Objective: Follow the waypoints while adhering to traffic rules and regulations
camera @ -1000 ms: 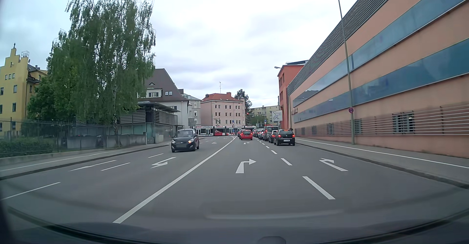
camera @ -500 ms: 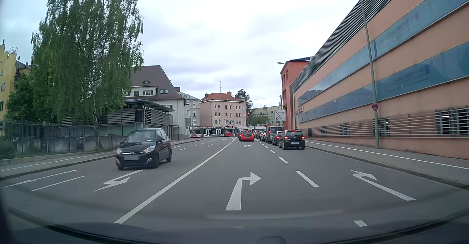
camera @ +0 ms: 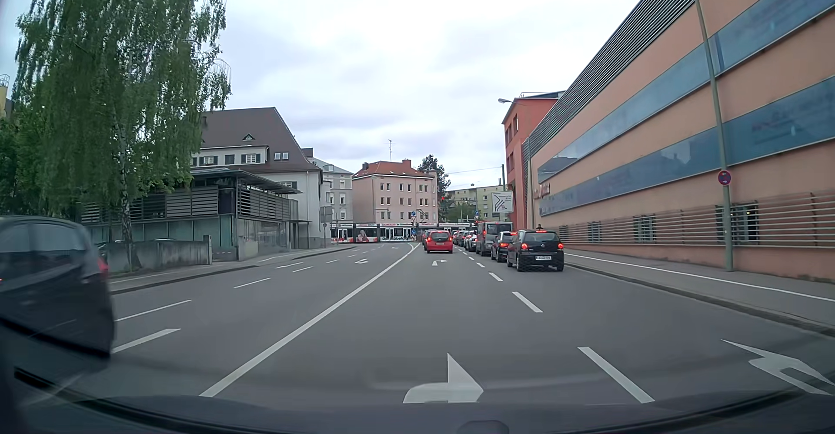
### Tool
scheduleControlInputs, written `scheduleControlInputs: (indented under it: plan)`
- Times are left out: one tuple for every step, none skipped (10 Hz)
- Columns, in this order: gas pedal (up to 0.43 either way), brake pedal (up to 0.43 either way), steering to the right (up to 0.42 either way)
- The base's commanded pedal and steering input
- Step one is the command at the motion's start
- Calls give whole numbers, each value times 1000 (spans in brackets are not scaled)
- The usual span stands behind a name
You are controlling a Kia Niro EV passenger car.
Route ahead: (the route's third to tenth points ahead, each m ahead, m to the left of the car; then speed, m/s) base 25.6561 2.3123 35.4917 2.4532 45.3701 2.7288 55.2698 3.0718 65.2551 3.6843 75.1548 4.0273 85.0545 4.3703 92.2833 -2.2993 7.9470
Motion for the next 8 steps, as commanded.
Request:
scheduleControlInputs:
  plan:
    - [0, 0, -2]
    - [0, 0, -2]
    - [0, 0, -2]
    - [0, 0, -2]
    - [0, 0, -3]
    - [0, 0, -4]
    - [0, 0, -4]
    - [0, 0, -4]
